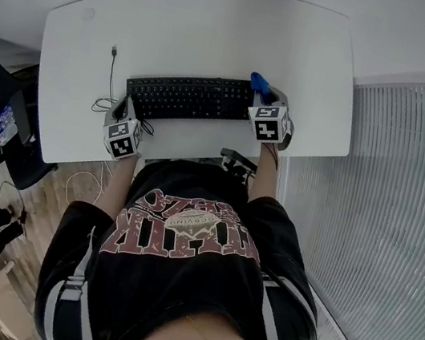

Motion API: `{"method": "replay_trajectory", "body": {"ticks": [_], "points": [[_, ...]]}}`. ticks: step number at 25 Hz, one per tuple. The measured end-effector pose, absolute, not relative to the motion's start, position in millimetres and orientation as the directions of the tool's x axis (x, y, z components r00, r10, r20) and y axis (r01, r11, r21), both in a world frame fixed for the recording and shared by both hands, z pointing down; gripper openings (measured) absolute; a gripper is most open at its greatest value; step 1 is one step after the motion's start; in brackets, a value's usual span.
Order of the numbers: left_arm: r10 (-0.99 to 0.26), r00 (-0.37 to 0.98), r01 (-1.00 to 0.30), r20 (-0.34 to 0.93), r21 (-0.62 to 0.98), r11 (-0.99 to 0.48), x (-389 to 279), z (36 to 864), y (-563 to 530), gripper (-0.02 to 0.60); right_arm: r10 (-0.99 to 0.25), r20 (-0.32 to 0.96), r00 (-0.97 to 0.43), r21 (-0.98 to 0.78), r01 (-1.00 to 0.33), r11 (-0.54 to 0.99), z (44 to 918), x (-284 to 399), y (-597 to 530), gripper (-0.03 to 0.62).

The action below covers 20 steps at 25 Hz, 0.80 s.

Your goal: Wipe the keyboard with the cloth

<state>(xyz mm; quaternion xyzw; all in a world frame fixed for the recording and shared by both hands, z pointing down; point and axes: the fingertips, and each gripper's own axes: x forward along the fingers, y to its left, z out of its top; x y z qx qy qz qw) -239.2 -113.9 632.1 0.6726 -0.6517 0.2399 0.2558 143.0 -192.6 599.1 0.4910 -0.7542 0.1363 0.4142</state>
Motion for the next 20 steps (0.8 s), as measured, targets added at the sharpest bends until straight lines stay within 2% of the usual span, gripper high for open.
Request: {"method": "replay_trajectory", "body": {"ticks": [5,9,20], "points": [[-0.751,0.044,-0.999,0.659,0.05,-0.014,-245,636,-103,0.029,-0.635,0.682,-0.363,0.065,-0.834,0.547,575,70,-186,0.064],[-0.742,0.079,-0.997,0.666,0.06,-0.052,-241,633,-94,0.029,-0.571,0.658,-0.491,0.014,-0.75,0.661,565,-3,-173,0.064],[-0.721,0.195,-0.98,0.665,0.102,-0.171,-251,638,-91,0.029,-0.37,0.663,-0.651,0.038,-0.464,0.885,566,-174,-138,0.064]]}}
